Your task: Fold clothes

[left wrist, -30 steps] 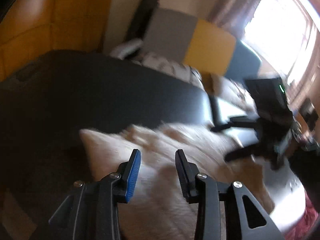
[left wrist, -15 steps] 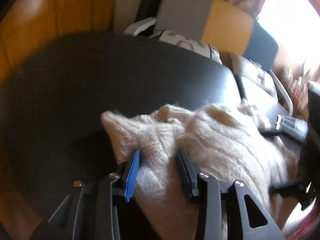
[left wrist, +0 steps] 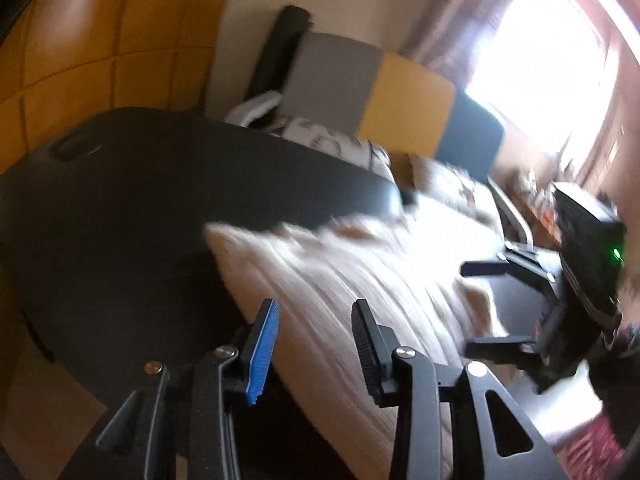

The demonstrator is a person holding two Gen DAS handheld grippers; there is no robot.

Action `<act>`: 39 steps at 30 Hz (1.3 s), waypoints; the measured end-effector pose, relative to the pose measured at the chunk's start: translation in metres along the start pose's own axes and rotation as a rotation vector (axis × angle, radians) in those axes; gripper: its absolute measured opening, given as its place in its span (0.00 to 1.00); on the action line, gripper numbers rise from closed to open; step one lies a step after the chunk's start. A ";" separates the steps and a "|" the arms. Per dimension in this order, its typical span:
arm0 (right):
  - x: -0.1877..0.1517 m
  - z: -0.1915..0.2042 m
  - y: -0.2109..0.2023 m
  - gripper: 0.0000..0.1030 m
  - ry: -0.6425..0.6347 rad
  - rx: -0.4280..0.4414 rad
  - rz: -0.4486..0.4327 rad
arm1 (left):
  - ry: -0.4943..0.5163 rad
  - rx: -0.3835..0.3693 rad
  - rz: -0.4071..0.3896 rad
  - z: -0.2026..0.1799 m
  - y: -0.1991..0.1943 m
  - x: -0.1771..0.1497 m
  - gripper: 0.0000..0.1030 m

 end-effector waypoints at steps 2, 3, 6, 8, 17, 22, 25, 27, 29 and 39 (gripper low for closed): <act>-0.018 0.000 0.014 0.97 0.020 -0.048 0.054 | 0.018 0.062 0.016 -0.013 0.014 -0.012 0.39; -0.023 0.001 0.014 0.98 0.012 -0.062 0.026 | 0.019 0.094 0.000 -0.016 0.017 -0.014 0.42; -0.027 0.006 0.003 0.98 0.023 -0.080 0.016 | -0.040 0.108 0.009 -0.009 0.024 -0.009 0.51; -0.027 0.005 -0.019 0.98 0.081 -0.050 -0.037 | -0.097 0.091 0.030 0.000 0.028 -0.004 0.55; -0.085 -0.025 -0.013 1.00 0.328 -0.062 -0.030 | -0.084 0.100 -0.091 -0.013 -0.015 -0.014 0.50; -0.060 -0.022 0.003 1.00 0.278 -0.095 -0.002 | -0.024 0.216 -0.004 -0.028 0.010 -0.038 0.52; -0.049 -0.019 0.007 1.00 0.284 -0.112 0.025 | -0.054 0.277 -0.010 -0.023 0.014 -0.041 0.52; -0.046 -0.019 0.004 1.00 0.314 -0.129 0.038 | -0.112 0.298 -0.001 -0.017 0.006 -0.038 0.52; -0.044 -0.017 -0.007 1.00 0.353 -0.170 0.033 | -0.152 0.318 -0.031 -0.014 -0.009 -0.036 0.52; -0.016 0.009 -0.074 1.00 0.415 -0.471 -0.083 | -0.203 0.521 -0.145 -0.041 -0.059 -0.020 0.53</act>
Point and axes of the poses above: each gripper's, at about its wrist camera, not at the fingertips, and y roughly the way its jaws point, z to its left, x to its top, the point moved 2 cm from there along y, roughly the way its jaws point, and after that the axes turned 2 degrees about -y, right-handed, at the moved point
